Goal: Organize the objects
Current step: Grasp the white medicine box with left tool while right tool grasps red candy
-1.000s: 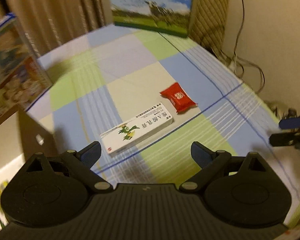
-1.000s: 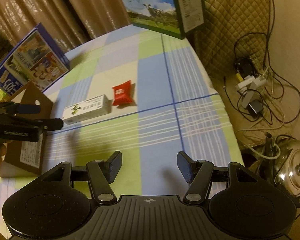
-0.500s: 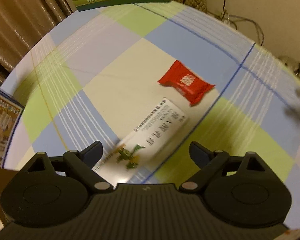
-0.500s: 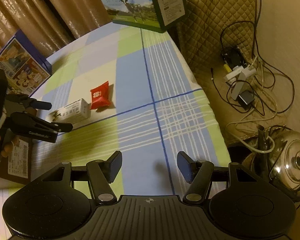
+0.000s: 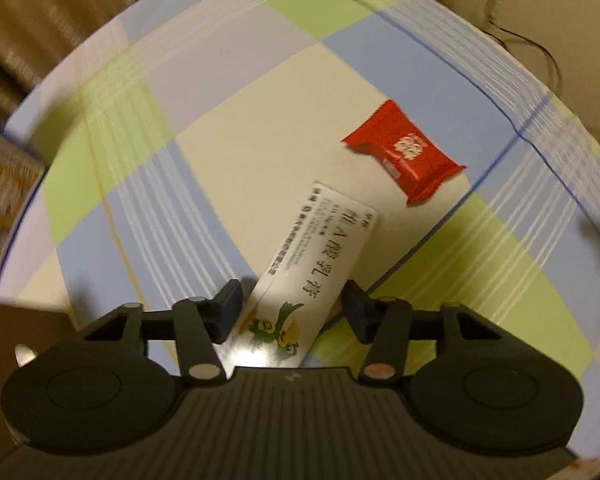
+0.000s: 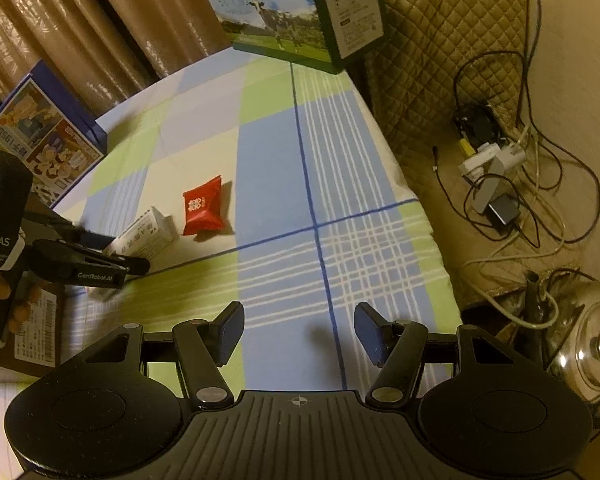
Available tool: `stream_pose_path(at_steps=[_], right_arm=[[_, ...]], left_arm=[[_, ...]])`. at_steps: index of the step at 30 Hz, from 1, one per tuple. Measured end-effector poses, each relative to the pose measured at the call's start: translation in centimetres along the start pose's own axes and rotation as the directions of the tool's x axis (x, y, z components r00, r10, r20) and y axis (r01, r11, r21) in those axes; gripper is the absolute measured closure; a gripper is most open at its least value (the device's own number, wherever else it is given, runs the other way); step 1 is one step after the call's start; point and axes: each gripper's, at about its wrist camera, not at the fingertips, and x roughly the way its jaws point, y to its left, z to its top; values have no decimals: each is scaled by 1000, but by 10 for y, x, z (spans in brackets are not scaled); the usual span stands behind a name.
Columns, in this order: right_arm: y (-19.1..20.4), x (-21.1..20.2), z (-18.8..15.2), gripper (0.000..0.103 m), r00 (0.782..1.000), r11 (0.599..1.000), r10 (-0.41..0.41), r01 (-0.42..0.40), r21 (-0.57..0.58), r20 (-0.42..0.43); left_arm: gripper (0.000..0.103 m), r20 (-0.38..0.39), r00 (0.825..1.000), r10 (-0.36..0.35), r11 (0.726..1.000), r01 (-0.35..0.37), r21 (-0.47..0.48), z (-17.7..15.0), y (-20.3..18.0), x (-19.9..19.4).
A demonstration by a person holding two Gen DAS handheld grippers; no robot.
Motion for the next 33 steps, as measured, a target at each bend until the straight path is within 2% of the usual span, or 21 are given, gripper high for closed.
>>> stream_pose_path(at_steps=[4, 7, 10, 15, 19, 21, 30, 32, 33], right_arm=[[4, 9, 4, 45, 1000, 1000, 12, -12, -21, -8], [8, 14, 6, 45, 1000, 999, 24, -25, -39, -11], [15, 20, 10, 45, 999, 997, 36, -36, -69, -5], [32, 33, 19, 45, 998, 989, 60, -57, -136, 18], [50, 47, 28, 45, 994, 977, 91, -77, -200, 63], [60, 57, 33, 45, 992, 970, 93, -71, -234, 82], [86, 109, 57, 46, 994, 958, 66, -38, -283, 89], [88, 120, 59, 53, 995, 956, 46, -19, -293, 84], [89, 124, 59, 60, 996, 955, 38, -13, -296, 79]], left_arm=[[69, -31, 1000, -6, 985, 1, -175, -3, 9, -1], [69, -34, 999, -3, 945, -8, -326, -9, 19, -3], [69, -28, 1000, 7, 914, -18, -405, -15, 25, -5], [70, -3, 1000, 31, 904, -29, -427, -22, 28, -9], [70, 11, 997, 76, 868, -61, -492, -26, 39, -9], [70, 17, 998, 68, 856, -50, -514, -28, 44, -9], [70, 29, 998, 63, 857, -39, -513, -31, 46, -9], [70, 31, 998, 62, 860, -38, -508, -31, 46, -8], [70, 32, 998, 62, 861, -37, -507, -31, 46, -9]])
